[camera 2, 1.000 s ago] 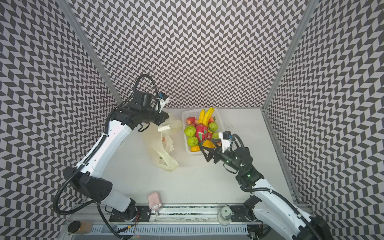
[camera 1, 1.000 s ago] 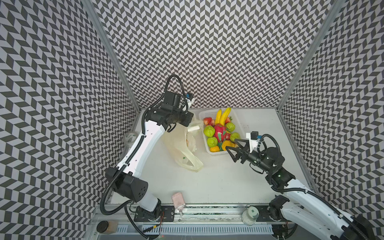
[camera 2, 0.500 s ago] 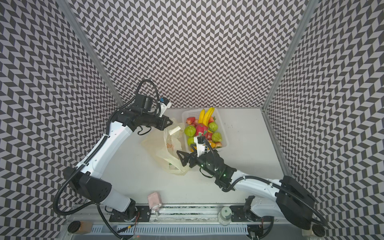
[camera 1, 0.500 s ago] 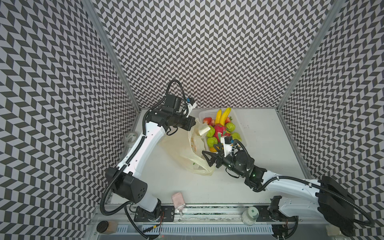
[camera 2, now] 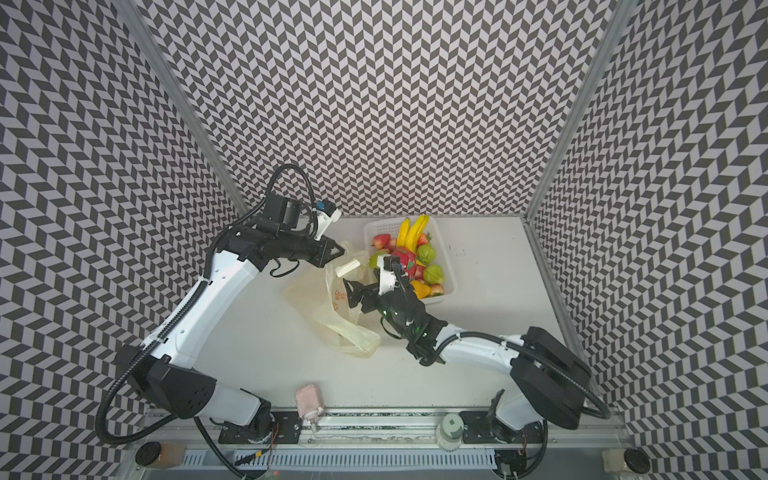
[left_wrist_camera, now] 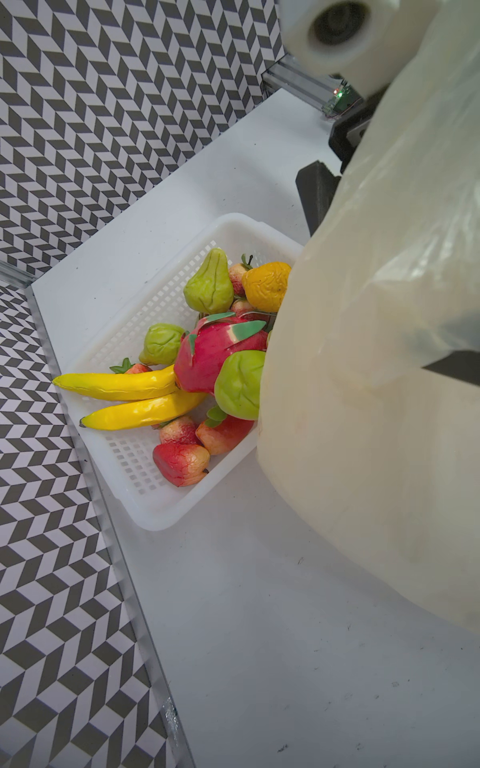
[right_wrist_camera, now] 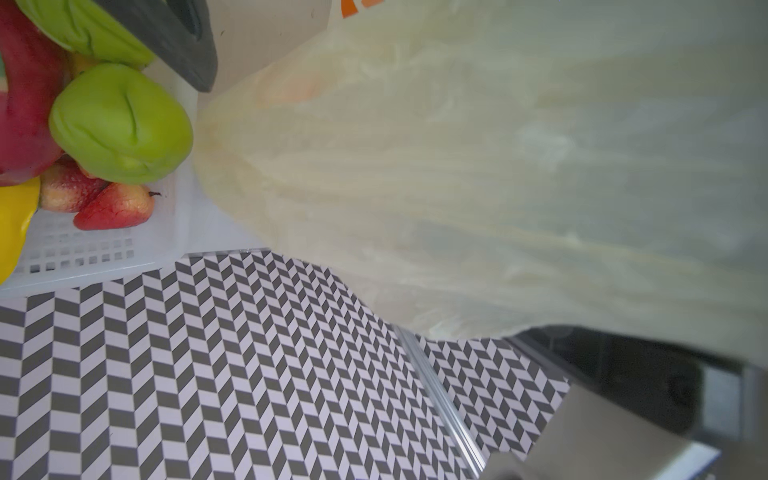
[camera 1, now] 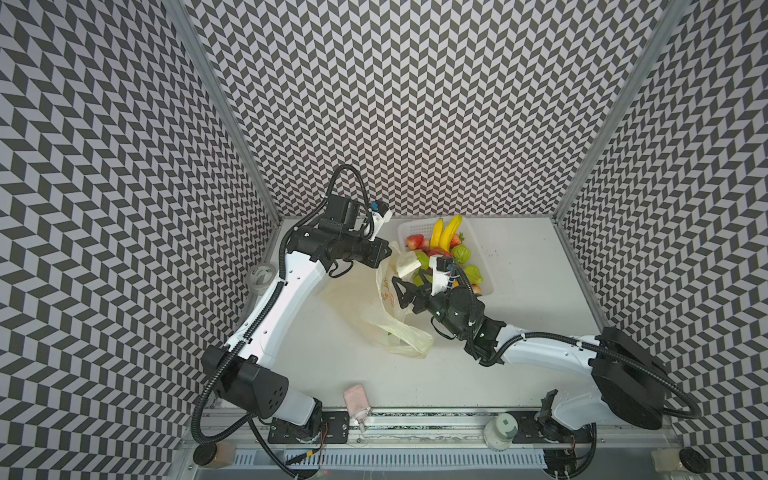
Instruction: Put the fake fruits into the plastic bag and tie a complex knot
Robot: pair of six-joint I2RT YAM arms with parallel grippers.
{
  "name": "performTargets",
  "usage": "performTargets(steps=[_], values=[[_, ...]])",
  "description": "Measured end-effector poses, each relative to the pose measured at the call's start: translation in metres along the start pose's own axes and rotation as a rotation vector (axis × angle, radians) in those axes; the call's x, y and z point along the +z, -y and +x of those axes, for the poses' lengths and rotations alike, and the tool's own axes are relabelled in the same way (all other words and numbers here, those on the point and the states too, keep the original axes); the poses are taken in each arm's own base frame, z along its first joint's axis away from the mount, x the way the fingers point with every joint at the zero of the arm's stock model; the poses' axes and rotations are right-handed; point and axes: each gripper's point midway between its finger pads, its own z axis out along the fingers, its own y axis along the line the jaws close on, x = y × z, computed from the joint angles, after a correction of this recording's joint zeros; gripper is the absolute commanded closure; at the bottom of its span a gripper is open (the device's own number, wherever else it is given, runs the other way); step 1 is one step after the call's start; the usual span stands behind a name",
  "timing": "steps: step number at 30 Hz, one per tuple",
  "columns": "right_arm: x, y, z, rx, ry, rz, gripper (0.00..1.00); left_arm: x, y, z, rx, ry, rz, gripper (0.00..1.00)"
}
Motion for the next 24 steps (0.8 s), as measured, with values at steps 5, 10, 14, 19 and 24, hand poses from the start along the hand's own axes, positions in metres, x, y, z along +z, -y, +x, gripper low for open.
performTargets(steps=[5,10,14,19,24], values=[[0.006,0.001,-0.013,-0.034,0.064,0.028,0.49,-0.002,0.003,-0.001,0.020,0.006,0.011,1.00],[0.007,0.003,-0.026,-0.077,0.114,0.060,0.98,-0.006,0.004,-0.002,0.042,0.016,0.009,1.00],[0.004,0.009,-0.029,-0.124,0.112,0.102,1.00,-0.015,0.000,-0.003,0.060,0.031,-0.020,1.00],[-0.010,0.015,-0.044,-0.162,0.099,0.153,1.00,-0.037,-0.018,-0.008,0.057,0.076,-0.099,1.00],[-0.027,0.028,-0.065,-0.168,0.090,0.203,1.00,-0.057,-0.038,-0.012,0.051,0.117,-0.184,0.87]])
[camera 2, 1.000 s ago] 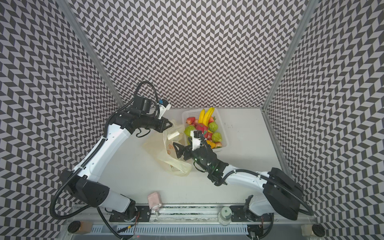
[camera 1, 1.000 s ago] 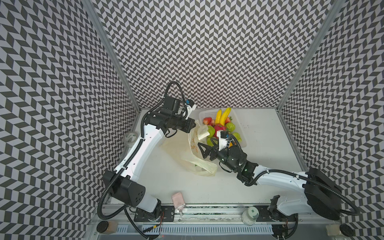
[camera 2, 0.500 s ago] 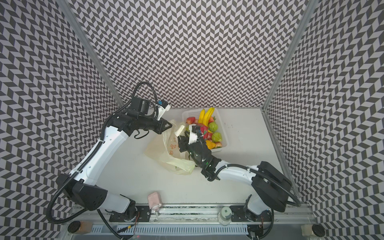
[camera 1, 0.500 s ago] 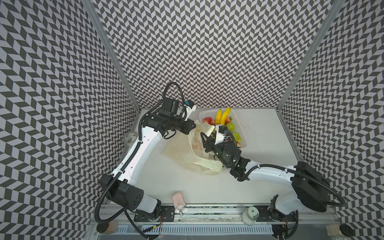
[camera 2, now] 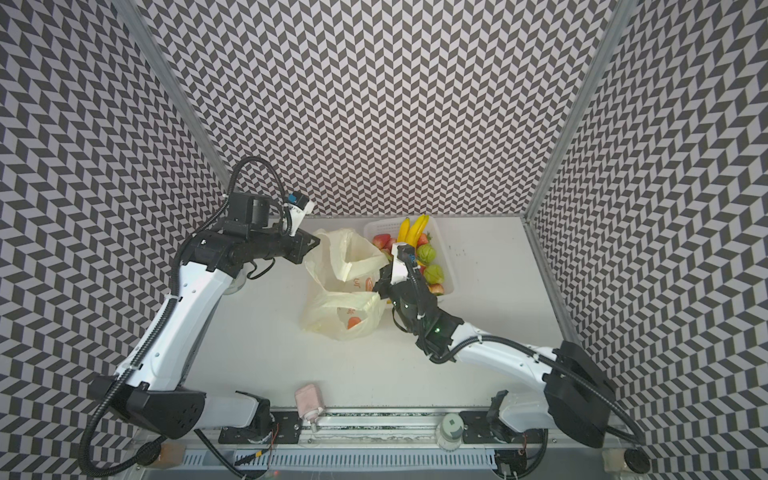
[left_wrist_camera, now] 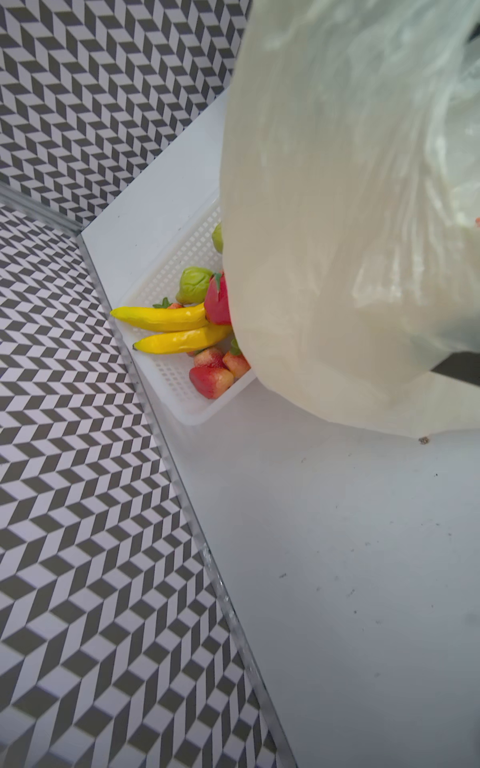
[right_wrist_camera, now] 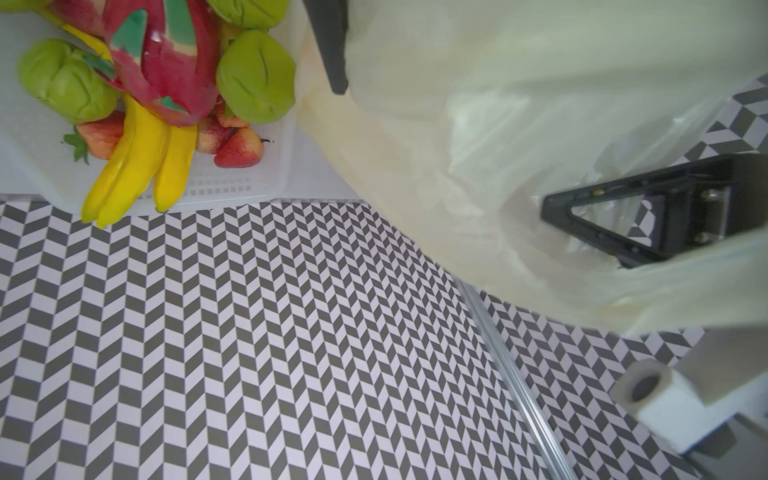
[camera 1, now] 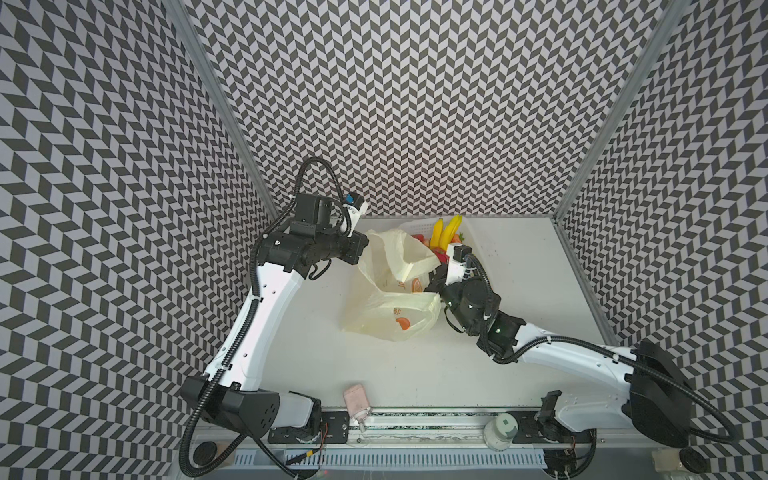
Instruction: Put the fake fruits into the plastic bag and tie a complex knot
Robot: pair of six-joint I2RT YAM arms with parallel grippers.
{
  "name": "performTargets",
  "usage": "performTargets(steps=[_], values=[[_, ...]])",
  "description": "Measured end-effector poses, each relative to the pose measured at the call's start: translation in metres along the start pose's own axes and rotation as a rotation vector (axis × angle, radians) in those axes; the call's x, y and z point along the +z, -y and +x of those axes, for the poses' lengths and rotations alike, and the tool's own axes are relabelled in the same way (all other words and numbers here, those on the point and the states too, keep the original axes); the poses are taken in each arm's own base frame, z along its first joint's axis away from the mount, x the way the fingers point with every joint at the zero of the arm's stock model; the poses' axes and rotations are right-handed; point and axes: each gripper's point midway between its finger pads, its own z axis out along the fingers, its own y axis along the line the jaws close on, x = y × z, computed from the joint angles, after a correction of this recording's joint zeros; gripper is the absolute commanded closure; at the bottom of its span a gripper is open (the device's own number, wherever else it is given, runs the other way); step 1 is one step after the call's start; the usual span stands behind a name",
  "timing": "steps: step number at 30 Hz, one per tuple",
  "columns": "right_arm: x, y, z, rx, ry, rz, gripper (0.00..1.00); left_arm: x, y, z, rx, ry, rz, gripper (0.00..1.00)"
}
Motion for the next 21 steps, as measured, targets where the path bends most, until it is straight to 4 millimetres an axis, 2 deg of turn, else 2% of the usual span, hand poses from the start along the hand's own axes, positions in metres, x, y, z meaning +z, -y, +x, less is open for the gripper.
performTargets(steps=[2,4,9,12,14,17,19,21], values=[[-0.003,0.006,-0.004,0.000,-0.006,0.013,1.00,0.001,0.002,-0.002,0.005,0.008,0.016,0.68],[-0.004,0.008,-0.002,-0.002,-0.024,0.014,1.00,0.004,0.010,-0.001,0.008,0.012,0.064,0.57],[-0.002,0.006,0.012,-0.021,-0.104,0.011,1.00,0.011,0.030,0.005,-0.012,0.028,0.198,0.39],[-0.001,0.002,0.010,-0.017,-0.122,0.003,1.00,0.004,0.041,0.007,-0.035,0.058,0.252,0.32],[-0.001,-0.001,0.008,-0.012,-0.126,-0.003,1.00,-0.009,0.047,0.004,-0.051,0.098,0.259,0.28],[-0.001,-0.003,0.005,-0.005,-0.132,-0.010,1.00,-0.038,0.054,-0.004,-0.084,0.203,0.246,0.27],[-0.001,-0.004,0.005,-0.003,-0.135,-0.012,1.00,-0.055,0.058,-0.004,-0.132,0.271,0.230,0.27],[-0.001,-0.004,0.006,-0.004,-0.140,-0.012,1.00,-0.064,0.059,0.005,-0.217,0.311,0.201,0.26]])
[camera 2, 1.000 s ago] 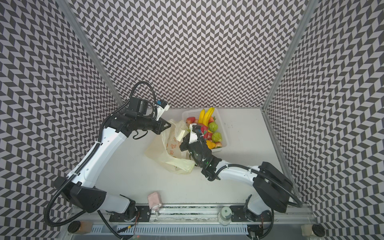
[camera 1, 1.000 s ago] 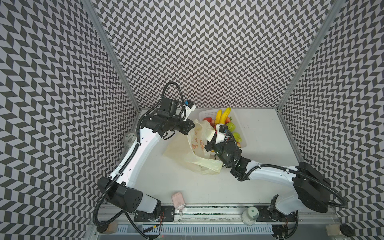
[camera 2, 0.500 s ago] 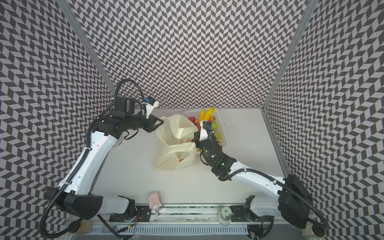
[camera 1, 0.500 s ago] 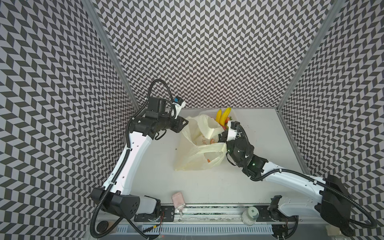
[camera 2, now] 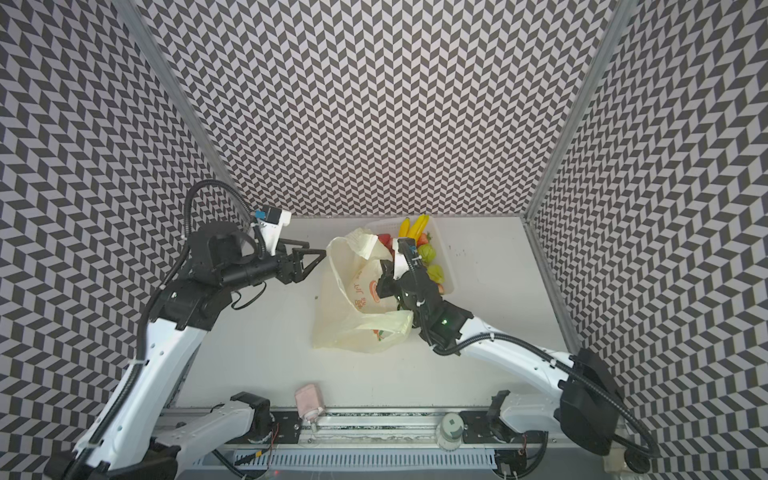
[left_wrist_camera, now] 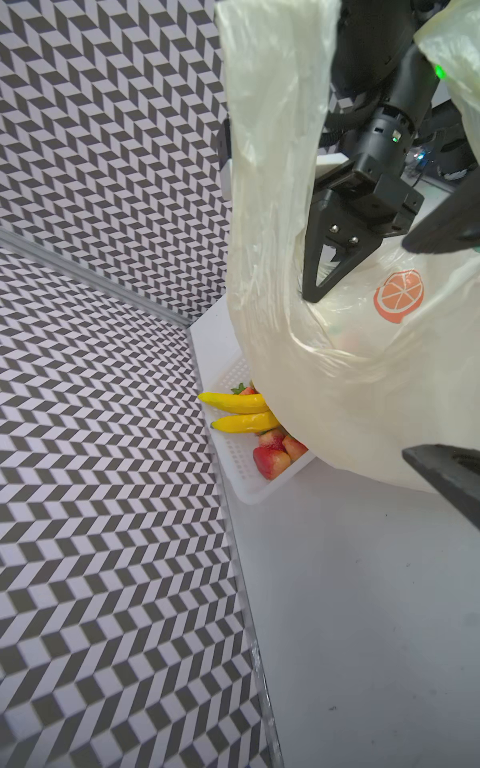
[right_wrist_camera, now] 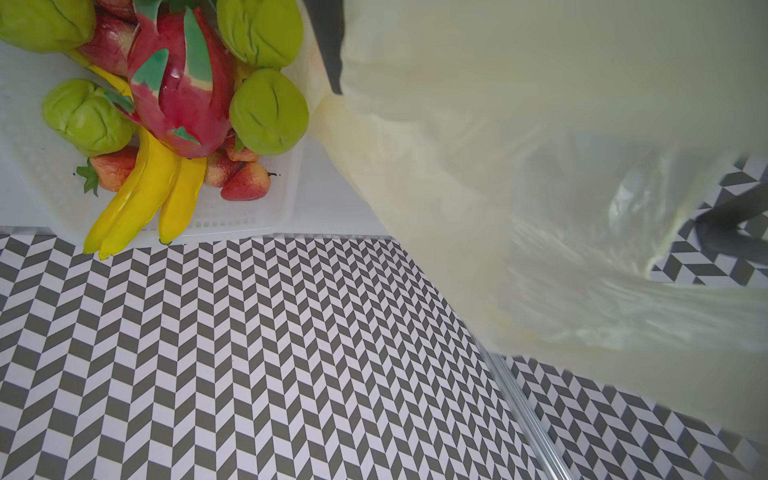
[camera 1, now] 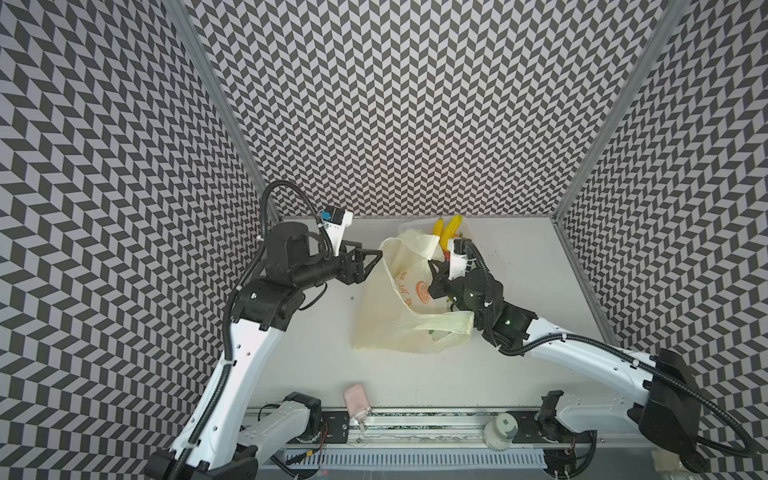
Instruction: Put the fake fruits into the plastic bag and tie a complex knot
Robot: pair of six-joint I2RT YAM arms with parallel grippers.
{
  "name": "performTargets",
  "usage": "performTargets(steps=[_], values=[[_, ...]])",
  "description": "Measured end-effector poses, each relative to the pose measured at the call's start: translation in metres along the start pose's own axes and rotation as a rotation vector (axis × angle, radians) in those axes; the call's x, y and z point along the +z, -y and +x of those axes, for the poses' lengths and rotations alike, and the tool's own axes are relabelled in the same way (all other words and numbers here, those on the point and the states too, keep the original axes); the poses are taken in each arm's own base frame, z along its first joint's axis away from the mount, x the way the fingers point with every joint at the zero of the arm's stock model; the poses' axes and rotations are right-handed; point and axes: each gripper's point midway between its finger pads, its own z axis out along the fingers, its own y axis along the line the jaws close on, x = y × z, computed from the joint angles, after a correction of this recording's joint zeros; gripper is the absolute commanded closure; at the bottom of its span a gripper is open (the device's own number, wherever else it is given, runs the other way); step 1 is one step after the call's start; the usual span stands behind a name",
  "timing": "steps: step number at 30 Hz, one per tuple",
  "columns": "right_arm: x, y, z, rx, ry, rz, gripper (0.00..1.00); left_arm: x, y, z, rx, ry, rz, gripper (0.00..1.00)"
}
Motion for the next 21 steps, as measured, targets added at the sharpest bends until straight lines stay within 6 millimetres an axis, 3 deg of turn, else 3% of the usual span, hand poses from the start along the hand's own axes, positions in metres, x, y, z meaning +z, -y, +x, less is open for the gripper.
performTargets(steps=[5,13,17,21], values=[[0.001,0.001,0.006,-0.007,-0.019,0.003,1.00,0.001,0.010,0.024,-0.212,-0.003,-0.050,0.24],[0.005,0.000,0.016,-0.015,-0.054,-0.004,1.00,0.043,0.037,0.069,-0.365,-0.116,-0.121,0.20],[0.005,-0.002,0.017,-0.016,-0.062,-0.014,1.00,0.066,0.022,0.093,-0.337,-0.168,-0.279,0.22],[0.005,-0.004,0.018,-0.015,-0.067,-0.024,1.00,0.084,0.002,0.115,-0.280,-0.209,-0.419,0.32]])
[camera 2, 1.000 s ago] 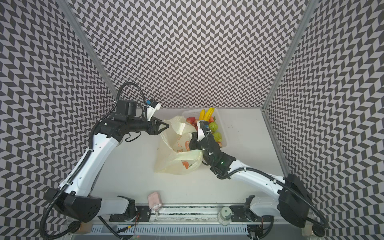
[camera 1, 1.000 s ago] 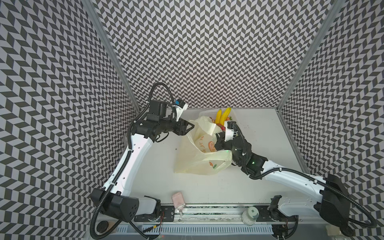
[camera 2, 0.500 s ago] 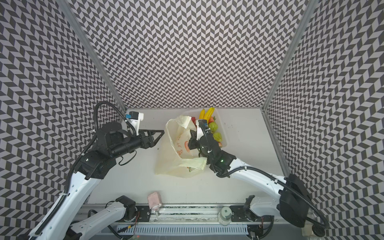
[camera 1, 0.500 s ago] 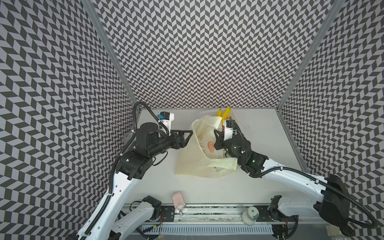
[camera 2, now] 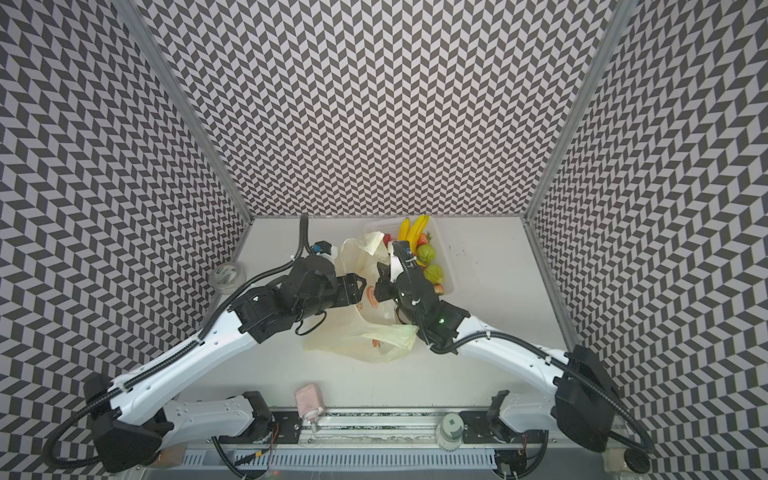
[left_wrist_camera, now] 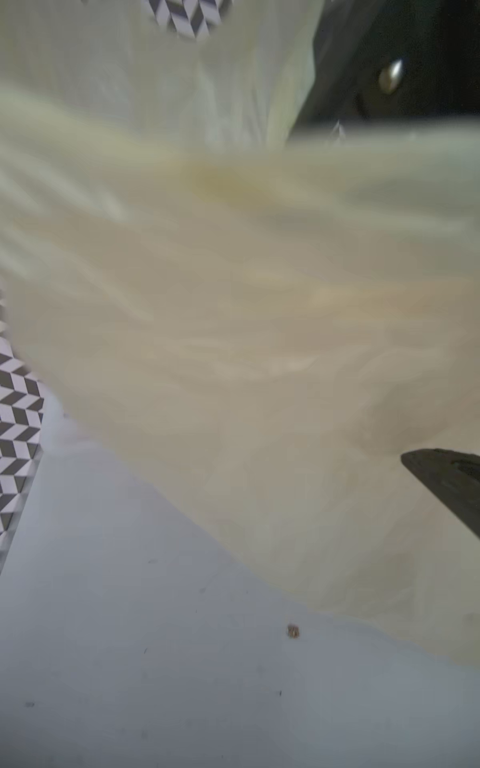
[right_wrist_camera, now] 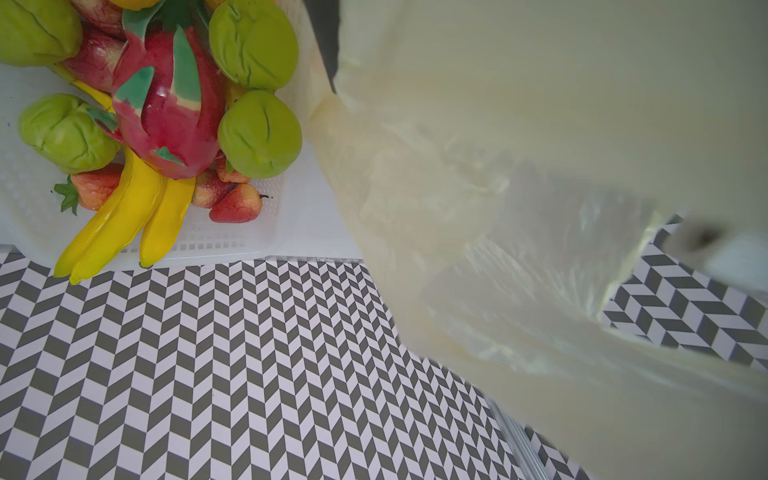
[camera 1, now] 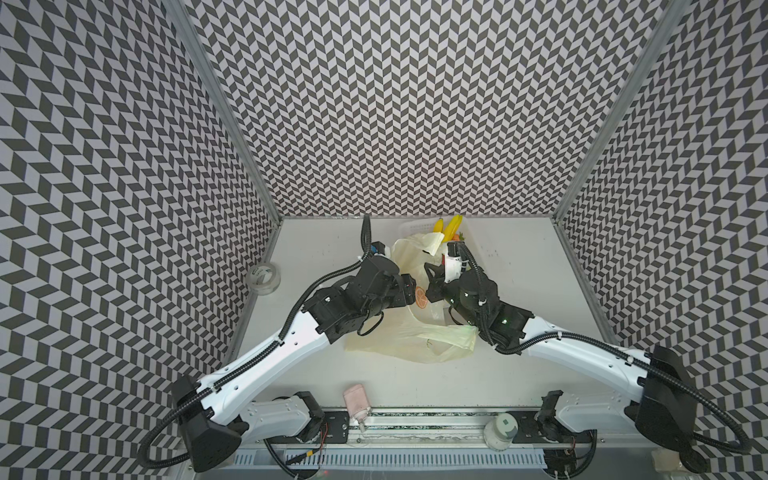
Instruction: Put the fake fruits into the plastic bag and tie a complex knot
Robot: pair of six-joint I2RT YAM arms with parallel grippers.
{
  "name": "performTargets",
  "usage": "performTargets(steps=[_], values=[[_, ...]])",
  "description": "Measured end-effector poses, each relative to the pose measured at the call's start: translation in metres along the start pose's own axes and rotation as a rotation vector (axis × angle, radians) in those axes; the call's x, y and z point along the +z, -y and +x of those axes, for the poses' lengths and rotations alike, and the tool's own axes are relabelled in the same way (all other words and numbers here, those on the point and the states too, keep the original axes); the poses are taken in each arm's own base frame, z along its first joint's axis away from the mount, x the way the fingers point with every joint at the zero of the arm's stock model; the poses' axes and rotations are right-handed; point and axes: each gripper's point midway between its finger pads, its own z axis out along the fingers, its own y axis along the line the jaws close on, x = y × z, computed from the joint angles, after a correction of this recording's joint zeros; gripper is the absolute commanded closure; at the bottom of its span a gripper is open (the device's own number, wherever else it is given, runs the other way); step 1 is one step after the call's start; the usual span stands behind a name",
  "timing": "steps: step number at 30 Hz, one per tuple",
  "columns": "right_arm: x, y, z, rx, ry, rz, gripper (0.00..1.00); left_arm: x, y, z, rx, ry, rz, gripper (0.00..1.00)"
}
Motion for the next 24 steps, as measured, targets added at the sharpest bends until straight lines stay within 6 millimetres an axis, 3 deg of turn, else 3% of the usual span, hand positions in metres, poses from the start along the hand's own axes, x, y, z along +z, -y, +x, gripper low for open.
performTargets(steps=[2,5,8,10,14,19,24], values=[[0.000,0.000,0.000,-0.001,-0.002,-0.003,1.00,0.006,-0.007,0.002,0.031,0.004,-0.050,0.41],[0.000,0.000,0.002,-0.005,-0.012,0.000,1.00,0.007,-0.018,-0.001,0.082,0.026,-0.111,0.64],[0.000,0.001,0.004,-0.018,-0.028,0.008,1.00,-0.001,-0.018,-0.010,0.129,0.060,-0.109,0.88],[0.000,0.002,0.003,-0.025,-0.033,0.012,1.00,-0.010,-0.015,-0.016,0.166,0.081,-0.086,0.97],[0.001,0.006,-0.003,-0.042,-0.055,0.024,1.00,-0.029,-0.013,-0.031,0.235,0.115,-0.031,1.00],[0.010,0.028,-0.012,-0.035,-0.089,0.042,1.00,-0.048,-0.033,-0.074,0.273,0.153,-0.004,1.00],[0.027,0.061,0.013,-0.042,-0.210,0.065,1.00,-0.064,-0.057,-0.104,0.299,0.160,0.010,1.00]])
